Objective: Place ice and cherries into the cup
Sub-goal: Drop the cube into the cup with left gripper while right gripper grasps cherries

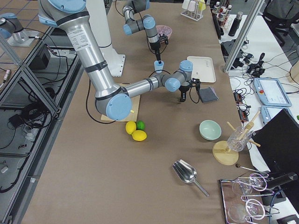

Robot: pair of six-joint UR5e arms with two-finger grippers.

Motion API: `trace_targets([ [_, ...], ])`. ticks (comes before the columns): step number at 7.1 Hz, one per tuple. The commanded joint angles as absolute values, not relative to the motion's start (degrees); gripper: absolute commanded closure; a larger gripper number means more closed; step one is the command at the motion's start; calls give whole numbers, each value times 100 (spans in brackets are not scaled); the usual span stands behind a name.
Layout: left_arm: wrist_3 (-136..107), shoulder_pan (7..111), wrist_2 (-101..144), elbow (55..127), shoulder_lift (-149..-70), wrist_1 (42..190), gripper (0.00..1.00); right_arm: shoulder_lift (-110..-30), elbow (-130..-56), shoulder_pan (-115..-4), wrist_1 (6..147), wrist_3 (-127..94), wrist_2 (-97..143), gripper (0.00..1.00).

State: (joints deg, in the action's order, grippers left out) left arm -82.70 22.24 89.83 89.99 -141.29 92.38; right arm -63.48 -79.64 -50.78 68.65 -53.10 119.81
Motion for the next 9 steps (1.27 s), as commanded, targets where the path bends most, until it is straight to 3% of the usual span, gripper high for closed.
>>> trace_targets([
  [1, -8271, 2224, 8974, 9044, -14133, 9229, 6, -6372, -7954, -5071, 6864, -5317, 12172, 62],
  [5, -8271, 2224, 8974, 9123, -14124, 9194, 6, -6363, -7849, -5071, 6847, -5317, 12225, 60],
  [7, -8271, 2224, 8974, 9176, -14124, 9167, 6, -6355, -7822, -5132, 6847, -5317, 12444, 100],
  [9, -8271, 2224, 8974, 9167, -14115, 9167, 6, -6328, -7840, -5290, 6847, -5282, 12612, 100],
])
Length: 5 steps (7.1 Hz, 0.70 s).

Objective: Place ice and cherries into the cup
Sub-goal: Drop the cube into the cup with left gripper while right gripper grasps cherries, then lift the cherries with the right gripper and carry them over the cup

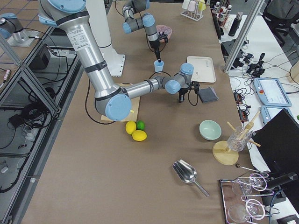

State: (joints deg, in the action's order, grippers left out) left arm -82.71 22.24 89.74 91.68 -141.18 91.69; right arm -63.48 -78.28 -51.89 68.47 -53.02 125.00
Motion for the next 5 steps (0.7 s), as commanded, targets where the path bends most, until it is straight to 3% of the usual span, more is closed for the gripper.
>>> trace_targets([
  [1, -8271, 2224, 8974, 9167, -14115, 9176, 6, -6302, -7927, -5404, 6847, -5265, 12769, 100],
  [3, -8271, 2250, 8974, 9184, -14115, 9176, 6, -6319, -8548, -5449, 6925, -5335, 13025, 100],
  [5, -8201, 2267, 8991, 10171, -13338, 9158, 8, -6284, -9312, -5336, 7432, -5667, 13025, 100],
])
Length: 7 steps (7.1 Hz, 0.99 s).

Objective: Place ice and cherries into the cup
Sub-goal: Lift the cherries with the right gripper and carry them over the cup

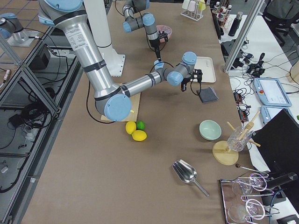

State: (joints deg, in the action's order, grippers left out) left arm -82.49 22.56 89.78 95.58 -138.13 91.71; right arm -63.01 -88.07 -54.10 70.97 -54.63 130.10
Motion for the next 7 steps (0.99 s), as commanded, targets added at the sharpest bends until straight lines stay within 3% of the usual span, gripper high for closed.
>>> trace_targets([
  [1, -8192, 2276, 9009, 10795, -12907, 9019, 8, -6241, -9812, -5213, 7810, -5886, 13008, 100],
  [3, -7842, 2372, 9026, 11450, -12482, 8912, 8, -5935, -10291, -4644, 7972, -6850, 12711, 100],
  [7, -7436, 3276, 9736, 11803, -12050, 8746, 7, -5142, -10336, -3185, 8569, -7777, 11394, 100],
])
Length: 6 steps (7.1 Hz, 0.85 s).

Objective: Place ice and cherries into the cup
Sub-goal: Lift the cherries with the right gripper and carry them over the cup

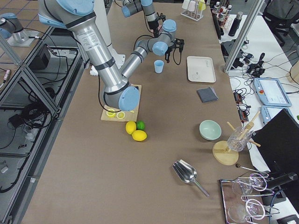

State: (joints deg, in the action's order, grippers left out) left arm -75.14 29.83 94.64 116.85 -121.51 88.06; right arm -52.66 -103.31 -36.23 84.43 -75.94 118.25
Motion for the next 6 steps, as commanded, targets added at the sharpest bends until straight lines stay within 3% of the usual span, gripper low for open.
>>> trace_targets([
  [1, -7436, 3278, 9747, 11769, -12085, 8745, 7, -5168, -10336, -3086, 8578, -7778, 11356, 100],
  [6, -7532, 3217, 9712, 11777, -12076, 8745, 5, -5264, -10266, -3162, 8596, -7700, 11434, 100],
])
